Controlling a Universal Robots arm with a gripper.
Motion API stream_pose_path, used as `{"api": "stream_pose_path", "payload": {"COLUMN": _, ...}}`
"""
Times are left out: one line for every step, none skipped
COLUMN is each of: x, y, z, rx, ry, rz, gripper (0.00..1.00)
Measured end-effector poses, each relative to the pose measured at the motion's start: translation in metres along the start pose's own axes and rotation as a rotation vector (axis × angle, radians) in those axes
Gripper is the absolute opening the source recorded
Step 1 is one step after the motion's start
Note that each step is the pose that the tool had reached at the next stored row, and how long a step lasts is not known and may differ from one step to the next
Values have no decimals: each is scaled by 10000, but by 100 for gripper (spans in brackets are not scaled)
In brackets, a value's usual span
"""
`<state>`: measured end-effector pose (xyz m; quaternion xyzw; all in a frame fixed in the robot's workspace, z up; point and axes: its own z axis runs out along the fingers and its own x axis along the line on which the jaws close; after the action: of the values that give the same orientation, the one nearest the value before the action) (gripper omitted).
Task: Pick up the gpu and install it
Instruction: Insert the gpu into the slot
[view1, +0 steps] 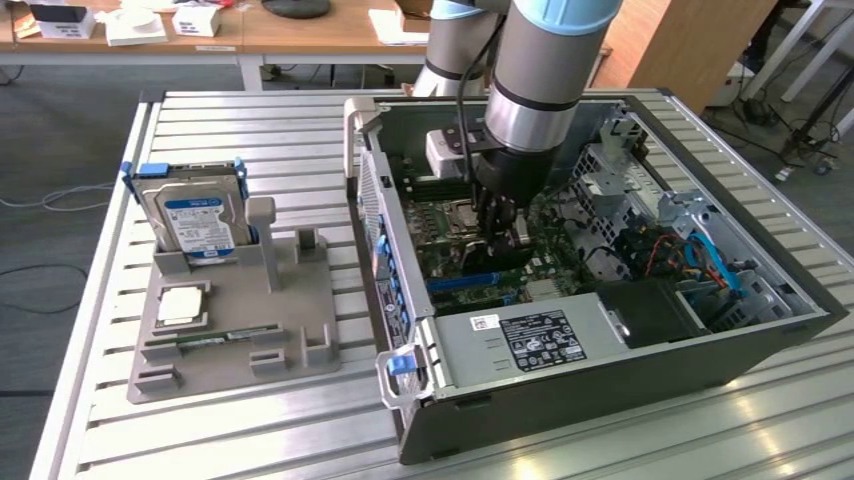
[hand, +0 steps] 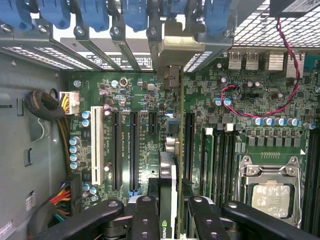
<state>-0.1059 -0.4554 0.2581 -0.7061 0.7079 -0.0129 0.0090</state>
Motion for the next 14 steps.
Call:
{"api": "stream_pose_path", "payload": {"x": 0, "y": 0, "z": 3, "rx": -1, "ry": 2, "rz": 0, "gripper": 27}}
{"api": "stream_pose_path", "payload": {"x": 0, "y": 1, "z": 4, "rx": -1, "ry": 2, "rz": 0, "gripper": 27}}
{"api": "stream_pose_path", "payload": {"x": 0, "y": 1, "z": 4, "rx": -2, "ry": 3, "rz": 0, "gripper": 27}}
{"api": "stream_pose_path", "payload": {"x": 0, "y": 1, "z": 4, "rx": -1, "ry": 2, "rz": 0, "gripper": 27}}
{"api": "stream_pose_path", "payload": {"x": 0, "y": 1, "z": 7, "rx": 0, "ry": 0, "rz": 1, "gripper": 27}}
{"api": "stream_pose_path", "payload": {"x": -1, "y": 2, "z": 11, "rx": 1, "ry": -2, "rz": 1, "gripper": 27}}
{"api": "stream_pose_path", "payload": {"x": 0, "y": 2, "z": 13, "rx": 1, "ry": 0, "rz": 0, "gripper": 27}}
{"api": "stream_pose_path", "payload": {"x": 0, "y": 2, "z": 16, "rx": 0, "ry": 0, "rz": 0, "gripper": 27}}
{"api": "stream_pose_path", "payload": {"x": 0, "y": 3, "z": 19, "rx": 0, "ry": 0, "rz": 0, "gripper": 27}}
{"api": "stream_pose_path", "payload": {"x": 0, "y": 4, "z": 20, "rx": -1, "ry": 2, "rz": 1, "gripper": 27}}
{"api": "stream_pose_path", "payload": {"x": 0, "y": 4, "z": 21, "rx": -2, "ry": 3, "rz": 1, "gripper": 27}}
{"api": "stream_pose_path", "payload": {"x": 0, "y": 7, "z": 21, "rx": -1, "ry": 2, "rz": 2, "gripper": 27}}
{"api": "stream_pose_path", "payload": {"x": -1, "y": 11, "z": 22, "rx": 1, "ry": 0, "rz": 4, "gripper": 27}}
{"api": "stream_pose_path", "payload": {"x": -1, "y": 16, "z": 22, "rx": 0, "ry": 0, "rz": 3, "gripper": 27}}
